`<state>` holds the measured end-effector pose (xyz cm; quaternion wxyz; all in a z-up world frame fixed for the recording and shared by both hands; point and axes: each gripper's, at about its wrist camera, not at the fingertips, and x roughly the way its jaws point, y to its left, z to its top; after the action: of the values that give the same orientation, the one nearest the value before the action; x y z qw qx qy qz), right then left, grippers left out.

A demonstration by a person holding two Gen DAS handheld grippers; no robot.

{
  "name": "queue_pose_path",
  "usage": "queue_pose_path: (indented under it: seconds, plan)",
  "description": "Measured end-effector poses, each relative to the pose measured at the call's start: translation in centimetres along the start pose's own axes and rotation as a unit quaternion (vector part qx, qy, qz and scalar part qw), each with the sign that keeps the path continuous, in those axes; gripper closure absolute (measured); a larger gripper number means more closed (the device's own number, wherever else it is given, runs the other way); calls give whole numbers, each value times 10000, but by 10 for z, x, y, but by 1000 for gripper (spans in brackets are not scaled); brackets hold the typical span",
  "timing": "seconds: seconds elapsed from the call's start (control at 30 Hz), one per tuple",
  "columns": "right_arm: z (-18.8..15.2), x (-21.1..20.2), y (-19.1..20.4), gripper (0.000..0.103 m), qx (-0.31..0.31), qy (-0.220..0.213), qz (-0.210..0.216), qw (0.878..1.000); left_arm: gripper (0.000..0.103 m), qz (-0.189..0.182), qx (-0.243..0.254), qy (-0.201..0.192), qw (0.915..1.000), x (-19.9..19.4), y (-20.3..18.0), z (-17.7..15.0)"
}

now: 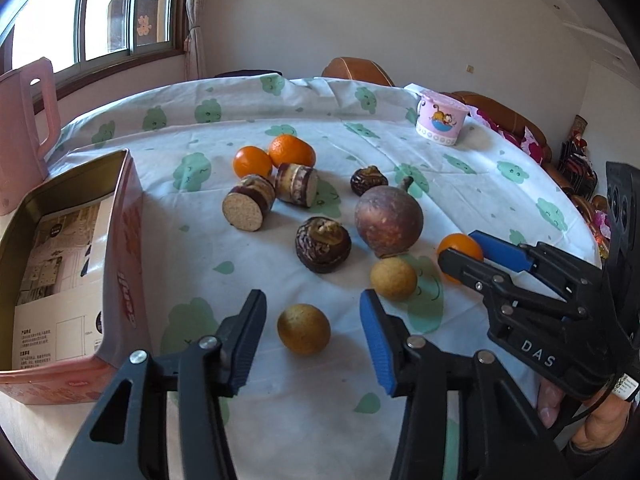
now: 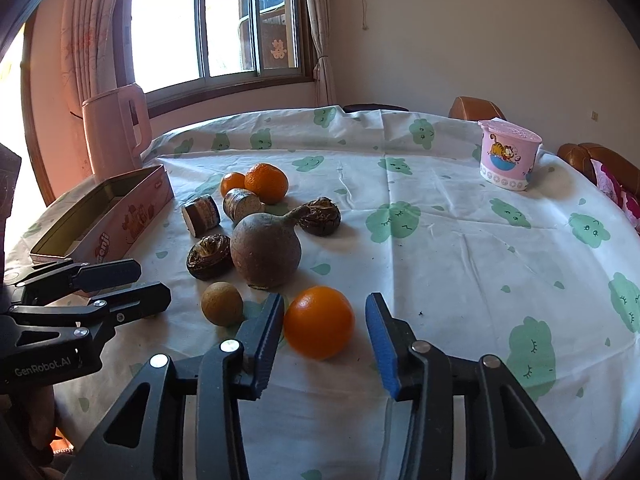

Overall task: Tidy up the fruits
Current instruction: 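Grasp the yellow-brown round fruit with the left gripper while the right gripper grasps the large orange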

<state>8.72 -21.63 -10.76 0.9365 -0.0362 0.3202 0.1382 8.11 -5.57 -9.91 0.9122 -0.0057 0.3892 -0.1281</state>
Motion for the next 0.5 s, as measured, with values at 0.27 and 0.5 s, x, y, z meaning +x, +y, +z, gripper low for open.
queue_pose_path:
  seconds: [0.27,0.5]
  plan:
    - [2,5,-1,65,-43,176,150,9997,75,-233,-123,186,9995,5,6,-2]
    - [1,0,0,66,-55,1,258,9997,75,-207,-60,-222,9995,-7,5,-3]
